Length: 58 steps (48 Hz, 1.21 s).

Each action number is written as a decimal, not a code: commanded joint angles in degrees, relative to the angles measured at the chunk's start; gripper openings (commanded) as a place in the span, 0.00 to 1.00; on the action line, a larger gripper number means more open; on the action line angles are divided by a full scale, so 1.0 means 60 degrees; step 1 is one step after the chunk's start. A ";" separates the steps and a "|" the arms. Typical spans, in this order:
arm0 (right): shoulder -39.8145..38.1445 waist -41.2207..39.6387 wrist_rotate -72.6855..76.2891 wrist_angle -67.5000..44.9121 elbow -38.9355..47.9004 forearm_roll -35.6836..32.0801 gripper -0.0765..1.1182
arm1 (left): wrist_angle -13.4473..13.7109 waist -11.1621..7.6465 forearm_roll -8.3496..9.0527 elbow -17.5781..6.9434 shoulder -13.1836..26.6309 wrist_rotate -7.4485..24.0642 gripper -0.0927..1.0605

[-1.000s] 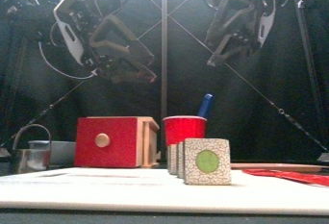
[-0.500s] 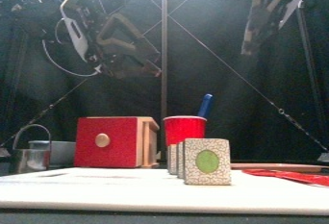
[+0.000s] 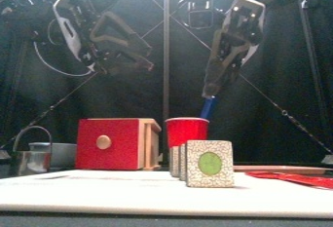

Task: Place sushi on board then cut the sushi with the knife then place the pieces on the plate
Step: Place the 4 sushi pieces on the plate

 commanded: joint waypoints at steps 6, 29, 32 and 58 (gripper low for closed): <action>0.0908 -0.0044 0.0015 -0.0410 -0.0688 -0.0293 0.79 | -0.1011 0.0088 -0.0322 0.0469 -0.0586 0.0029 0.77; 0.2388 -0.0366 -0.0073 -0.0425 -0.1611 -0.0923 0.79 | -0.1172 0.0088 -0.0850 0.1011 -0.0835 0.0000 0.77; 0.2476 -0.0366 -0.0088 -0.0410 -0.1641 -0.0952 0.78 | -0.1187 0.0073 -0.0850 0.0981 -0.0835 0.0015 0.77; 0.2769 -0.0439 -0.0088 -0.0410 -0.1406 -0.0806 0.78 | -0.1216 0.0073 -0.0879 0.0894 -0.0835 0.0000 0.77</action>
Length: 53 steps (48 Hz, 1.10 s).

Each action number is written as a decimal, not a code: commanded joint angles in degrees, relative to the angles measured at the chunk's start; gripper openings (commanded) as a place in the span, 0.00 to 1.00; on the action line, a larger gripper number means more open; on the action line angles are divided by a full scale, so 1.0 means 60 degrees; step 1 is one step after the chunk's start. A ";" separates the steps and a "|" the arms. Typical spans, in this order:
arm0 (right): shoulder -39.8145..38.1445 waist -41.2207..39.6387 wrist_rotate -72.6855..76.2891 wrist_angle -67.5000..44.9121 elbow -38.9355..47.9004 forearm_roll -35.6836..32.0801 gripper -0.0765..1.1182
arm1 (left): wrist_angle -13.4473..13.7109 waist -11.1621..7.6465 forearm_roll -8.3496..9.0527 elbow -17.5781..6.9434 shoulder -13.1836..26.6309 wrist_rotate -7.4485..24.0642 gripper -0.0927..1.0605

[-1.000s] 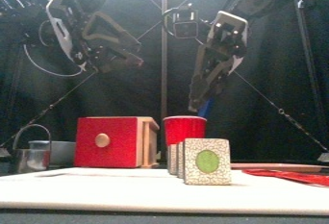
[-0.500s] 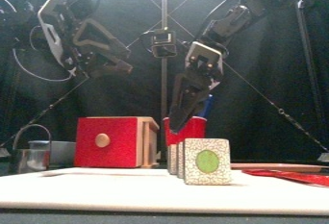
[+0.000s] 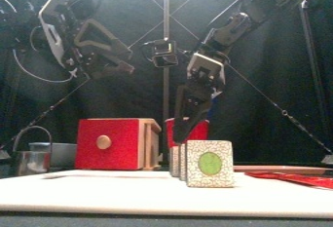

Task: Place sushi on board then cut the sushi with the knife then place the pieces on the plate
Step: Place the 4 sushi pieces on the plate

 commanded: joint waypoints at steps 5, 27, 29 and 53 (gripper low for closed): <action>-0.0059 -0.0015 -0.0015 -0.0073 -0.0029 0.0103 0.78 | -0.0117 0.0015 -0.0015 -0.0234 -0.0103 0.0000 0.77; 0.0161 0.0015 0.0000 -0.0088 -0.0044 0.0366 0.78 | -0.0103 0.0000 -0.0205 -0.0146 -0.0103 0.0000 0.77; 0.0176 0.0029 0.0000 -0.0073 -0.0029 0.0366 0.78 | -0.0103 -0.0015 -0.0205 -0.0146 -0.0103 0.0000 0.77; 0.0264 0.0000 0.0132 -0.0015 -0.0103 0.0381 0.58 | -0.0117 -0.0029 -0.0205 -0.0103 -0.0103 0.0000 0.77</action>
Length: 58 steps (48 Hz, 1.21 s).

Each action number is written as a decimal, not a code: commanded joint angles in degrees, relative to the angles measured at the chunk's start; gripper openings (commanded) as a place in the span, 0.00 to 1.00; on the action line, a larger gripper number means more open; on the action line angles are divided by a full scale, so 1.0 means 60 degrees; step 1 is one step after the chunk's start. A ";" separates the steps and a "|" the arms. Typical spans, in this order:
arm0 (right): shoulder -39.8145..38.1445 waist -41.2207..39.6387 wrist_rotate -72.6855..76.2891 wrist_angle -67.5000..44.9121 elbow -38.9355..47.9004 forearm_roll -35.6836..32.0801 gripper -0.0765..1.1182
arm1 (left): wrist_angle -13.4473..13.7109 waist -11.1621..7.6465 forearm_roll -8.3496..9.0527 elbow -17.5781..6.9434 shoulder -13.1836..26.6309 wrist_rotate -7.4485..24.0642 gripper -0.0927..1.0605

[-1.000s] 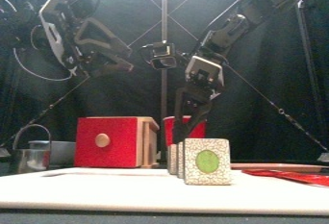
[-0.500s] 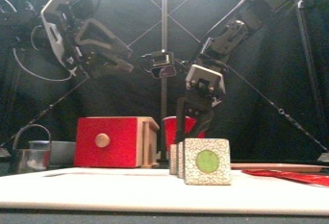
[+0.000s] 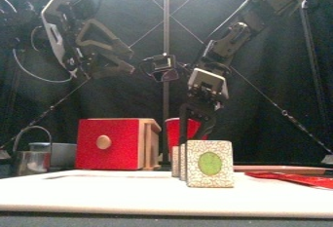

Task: Place sushi on board then cut the sushi with the knife then place the pieces on the plate
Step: Place the 4 sushi pieces on the plate

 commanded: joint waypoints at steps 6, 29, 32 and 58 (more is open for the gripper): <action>-0.0396 -0.0015 0.0044 0.0264 -0.0190 0.0176 0.54 | -0.0103 -0.0015 0.0000 -0.0088 -0.0103 0.0015 0.77; -0.2769 0.0103 0.0088 0.2637 0.0571 0.0806 0.54 | -0.0088 0.0015 0.0000 -0.0088 -0.0103 0.0044 0.77; -0.3032 0.0103 0.0088 0.2637 0.0820 0.1128 0.54 | -0.0088 0.0044 0.0000 -0.0088 -0.0103 0.0044 0.77; -0.4570 -0.2153 0.0073 0.1860 0.3047 0.2666 0.54 | -0.0103 -0.0029 0.0000 -0.0205 -0.0103 0.0029 0.77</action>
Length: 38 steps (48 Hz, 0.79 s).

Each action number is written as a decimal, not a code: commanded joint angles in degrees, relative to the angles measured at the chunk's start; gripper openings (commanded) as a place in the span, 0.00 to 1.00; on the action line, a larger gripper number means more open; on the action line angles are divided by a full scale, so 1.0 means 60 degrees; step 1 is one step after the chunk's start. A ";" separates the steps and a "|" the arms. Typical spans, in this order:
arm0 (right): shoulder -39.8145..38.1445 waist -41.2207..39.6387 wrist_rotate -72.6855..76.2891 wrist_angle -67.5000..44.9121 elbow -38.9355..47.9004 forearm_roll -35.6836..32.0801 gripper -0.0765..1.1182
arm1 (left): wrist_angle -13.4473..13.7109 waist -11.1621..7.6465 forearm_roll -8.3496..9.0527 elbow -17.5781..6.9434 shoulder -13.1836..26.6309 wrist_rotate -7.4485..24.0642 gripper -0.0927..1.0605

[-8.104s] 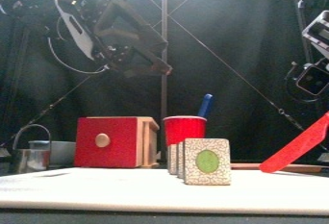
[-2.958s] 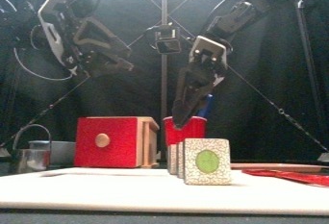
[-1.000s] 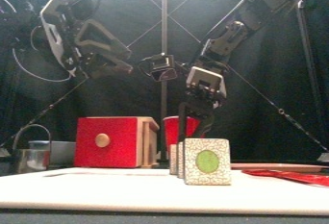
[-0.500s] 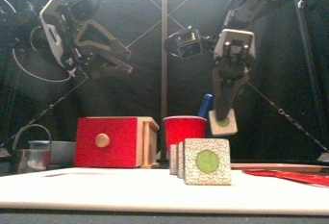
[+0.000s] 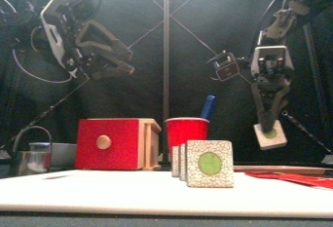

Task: Place sushi on board then cut the sushi with the knife then place the pieces on the plate
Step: Place the 4 sushi pieces on the plate

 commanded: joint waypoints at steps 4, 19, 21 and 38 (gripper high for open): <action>-0.0645 -0.1274 -0.0015 -0.0806 0.0073 0.0103 0.54 | -0.0103 -0.0029 0.0000 -0.0205 -0.0103 0.0000 0.77; -0.0454 -0.2666 0.0015 -0.1084 0.0264 0.0835 0.54 | -0.0103 -0.0059 0.0000 -0.0132 -0.0103 0.0015 0.77; -0.0454 -0.2769 0.0029 -0.1084 0.0278 0.0981 0.54 | -0.0088 -0.0059 0.0000 -0.0117 -0.0103 0.0029 0.77; -0.0234 -0.3296 0.2886 -0.1655 0.0396 0.0176 0.54 | -0.0088 -0.0059 0.0278 -0.0088 -0.0103 0.0044 0.77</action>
